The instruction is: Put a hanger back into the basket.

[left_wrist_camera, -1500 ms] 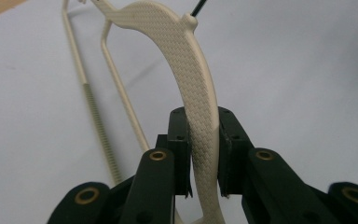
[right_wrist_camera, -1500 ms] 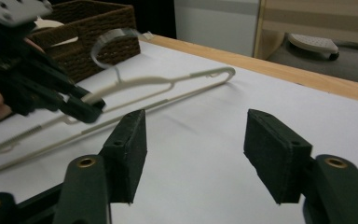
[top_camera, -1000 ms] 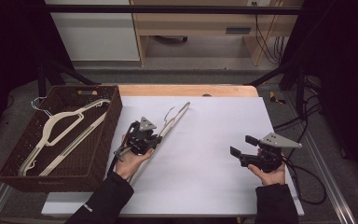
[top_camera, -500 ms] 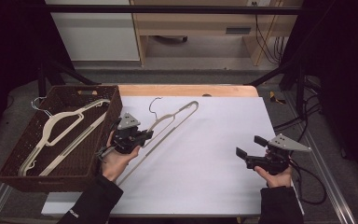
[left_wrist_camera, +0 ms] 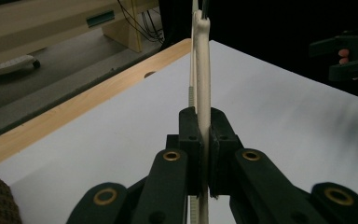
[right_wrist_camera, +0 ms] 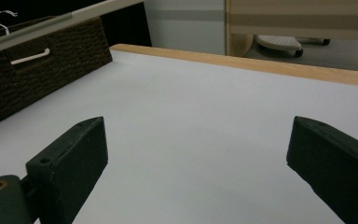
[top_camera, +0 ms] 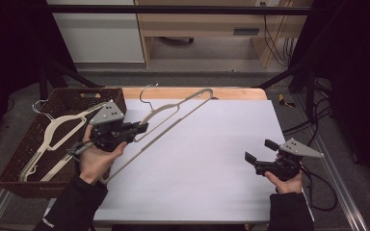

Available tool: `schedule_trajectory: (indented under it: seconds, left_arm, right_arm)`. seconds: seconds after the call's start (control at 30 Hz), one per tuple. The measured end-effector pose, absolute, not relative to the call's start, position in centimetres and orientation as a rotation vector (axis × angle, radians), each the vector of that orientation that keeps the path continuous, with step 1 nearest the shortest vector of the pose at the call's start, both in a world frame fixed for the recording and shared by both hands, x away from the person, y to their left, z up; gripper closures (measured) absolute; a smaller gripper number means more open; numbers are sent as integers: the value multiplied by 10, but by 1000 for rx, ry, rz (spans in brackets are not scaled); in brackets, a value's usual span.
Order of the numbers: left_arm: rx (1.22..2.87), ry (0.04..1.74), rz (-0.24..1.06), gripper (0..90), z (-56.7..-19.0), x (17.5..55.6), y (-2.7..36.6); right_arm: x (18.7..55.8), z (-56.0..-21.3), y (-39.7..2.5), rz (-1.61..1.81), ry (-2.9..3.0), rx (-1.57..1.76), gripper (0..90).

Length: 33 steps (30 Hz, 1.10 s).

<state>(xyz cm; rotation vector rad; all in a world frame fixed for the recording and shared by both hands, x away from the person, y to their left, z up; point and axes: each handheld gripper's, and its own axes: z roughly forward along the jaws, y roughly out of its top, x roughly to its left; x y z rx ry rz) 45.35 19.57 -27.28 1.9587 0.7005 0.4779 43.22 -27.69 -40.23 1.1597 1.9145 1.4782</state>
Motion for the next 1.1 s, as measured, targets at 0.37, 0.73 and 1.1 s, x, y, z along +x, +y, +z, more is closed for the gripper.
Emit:
schedule_trajectory:
  seconds: [0.37,0.73,1.1]
  left_arm:
    - [1920,729,499,862,-246,459,241]
    - [1907,789,564,862,-237,468,301]
    - [1895,840,606,862,-246,480,353]
  right_arm:
    - [431,-401,-276,1492,1915,1128,39]
    - [430,-400,-274,1486,1919,1106,29]
    - [431,-402,-273,1473,1926,1113,26]
